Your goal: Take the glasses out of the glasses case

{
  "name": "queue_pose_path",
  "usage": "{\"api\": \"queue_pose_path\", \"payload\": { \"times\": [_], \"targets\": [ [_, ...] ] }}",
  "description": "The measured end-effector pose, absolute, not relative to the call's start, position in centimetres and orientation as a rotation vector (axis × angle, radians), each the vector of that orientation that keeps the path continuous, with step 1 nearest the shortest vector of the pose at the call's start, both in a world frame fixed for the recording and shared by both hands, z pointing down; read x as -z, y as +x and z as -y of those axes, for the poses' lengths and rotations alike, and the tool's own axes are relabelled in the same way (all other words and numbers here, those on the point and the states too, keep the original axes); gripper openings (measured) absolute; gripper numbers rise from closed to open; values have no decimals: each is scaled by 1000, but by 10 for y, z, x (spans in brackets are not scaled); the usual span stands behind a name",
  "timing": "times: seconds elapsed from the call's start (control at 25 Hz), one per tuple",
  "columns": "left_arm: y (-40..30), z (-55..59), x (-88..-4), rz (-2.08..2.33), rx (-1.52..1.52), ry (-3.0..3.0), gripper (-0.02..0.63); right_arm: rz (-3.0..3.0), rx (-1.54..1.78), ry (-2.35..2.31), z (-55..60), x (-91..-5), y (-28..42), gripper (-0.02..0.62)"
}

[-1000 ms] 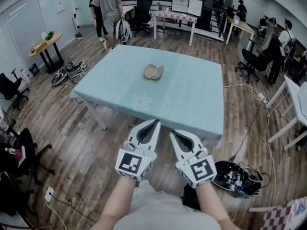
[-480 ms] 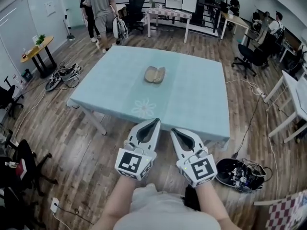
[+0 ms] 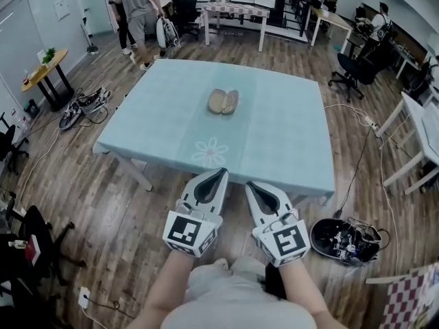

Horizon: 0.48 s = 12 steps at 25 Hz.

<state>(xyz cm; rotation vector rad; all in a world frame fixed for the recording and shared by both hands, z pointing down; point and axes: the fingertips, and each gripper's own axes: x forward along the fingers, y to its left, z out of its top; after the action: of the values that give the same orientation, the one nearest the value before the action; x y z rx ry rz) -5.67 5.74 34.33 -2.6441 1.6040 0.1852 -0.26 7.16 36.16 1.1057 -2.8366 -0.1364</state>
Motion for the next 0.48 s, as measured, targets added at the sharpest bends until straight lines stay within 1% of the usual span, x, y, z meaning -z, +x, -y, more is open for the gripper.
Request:
{"api": "queue_pose_path", "payload": {
  "times": [0.48],
  "targets": [
    [-59,-32,-356,-1601,-200,-2671,9,2812,85,1117,-46,-375,0,8]
  ]
}}
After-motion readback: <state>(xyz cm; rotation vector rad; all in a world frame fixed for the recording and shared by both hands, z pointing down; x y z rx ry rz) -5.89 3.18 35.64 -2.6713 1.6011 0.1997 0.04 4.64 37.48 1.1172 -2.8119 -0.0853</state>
